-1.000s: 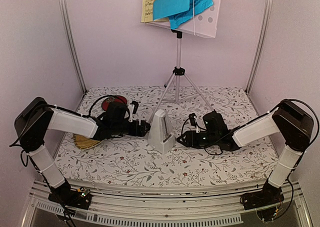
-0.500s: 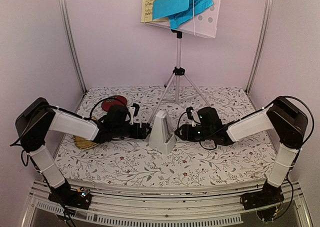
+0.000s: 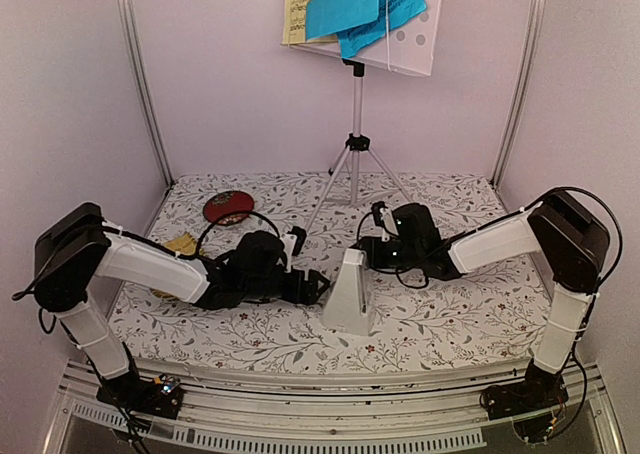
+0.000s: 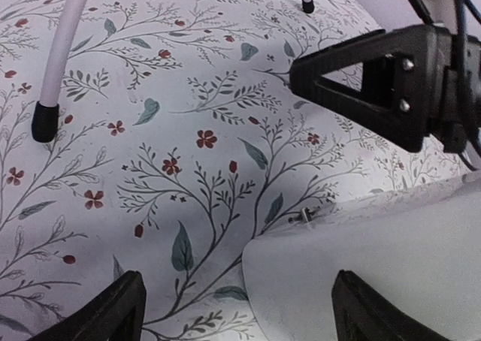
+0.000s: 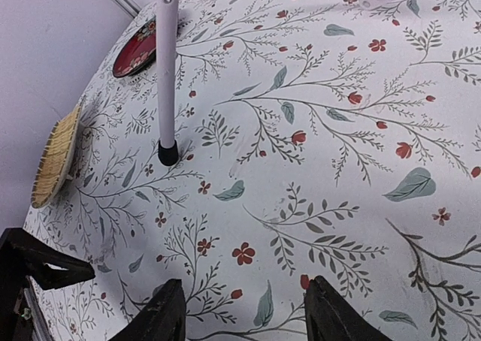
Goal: Pack up the instrument practice props
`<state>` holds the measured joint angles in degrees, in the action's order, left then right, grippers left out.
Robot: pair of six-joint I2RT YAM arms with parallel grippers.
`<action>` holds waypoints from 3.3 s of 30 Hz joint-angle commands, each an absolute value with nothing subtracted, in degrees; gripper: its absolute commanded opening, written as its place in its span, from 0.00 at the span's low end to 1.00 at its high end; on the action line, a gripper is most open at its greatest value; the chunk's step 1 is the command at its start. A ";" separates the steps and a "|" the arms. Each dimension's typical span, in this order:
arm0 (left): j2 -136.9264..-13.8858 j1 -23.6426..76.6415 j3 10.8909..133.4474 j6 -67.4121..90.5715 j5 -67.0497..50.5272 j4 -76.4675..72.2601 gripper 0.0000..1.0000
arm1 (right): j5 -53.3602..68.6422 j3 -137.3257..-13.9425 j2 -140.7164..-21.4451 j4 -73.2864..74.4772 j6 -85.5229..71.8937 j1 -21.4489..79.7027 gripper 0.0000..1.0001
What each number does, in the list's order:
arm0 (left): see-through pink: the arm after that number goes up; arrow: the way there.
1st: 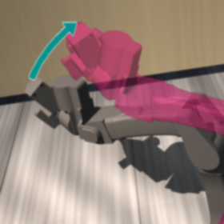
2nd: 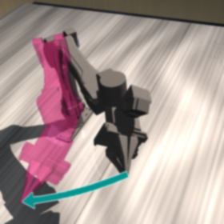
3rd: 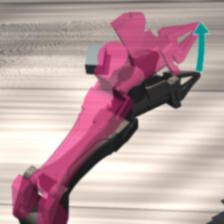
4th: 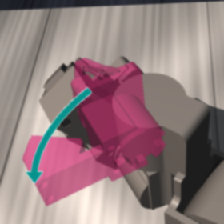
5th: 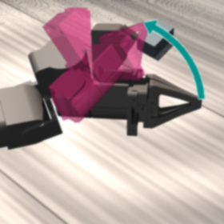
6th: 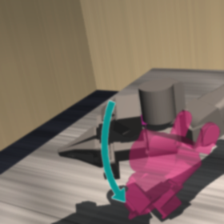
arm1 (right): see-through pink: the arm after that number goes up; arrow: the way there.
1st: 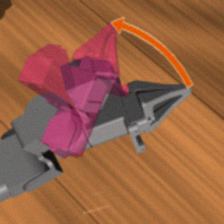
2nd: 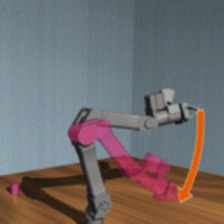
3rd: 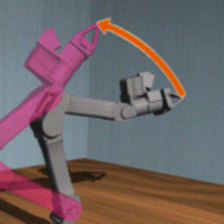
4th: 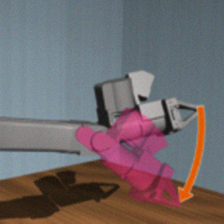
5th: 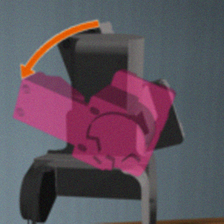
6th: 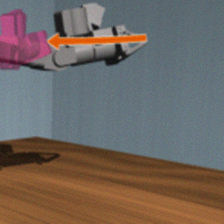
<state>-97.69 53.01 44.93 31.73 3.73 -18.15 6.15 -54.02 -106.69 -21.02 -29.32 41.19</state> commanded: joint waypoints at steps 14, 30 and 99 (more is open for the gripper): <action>-78.79 49.71 44.58 6.29 -21.48 -25.53 0.98 | 7.94 -37.96 -83.58 -20.21 -21.73 35.13 0.86; -103.16 47.37 66.40 1.85 -51.29 -19.35 0.95 | 9.09 -28.19 -57.83 -17.09 -24.18 33.52 0.99; -101.89 61.07 62.25 19.20 29.65 -20.20 0.49 | -4.19 -45.33 -110.65 -35.78 -23.39 55.38 0.95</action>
<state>-101.34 60.27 61.14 18.70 29.28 -21.76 -2.96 -43.90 -109.27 -33.69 -23.77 55.09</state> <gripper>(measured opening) 0.492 0.977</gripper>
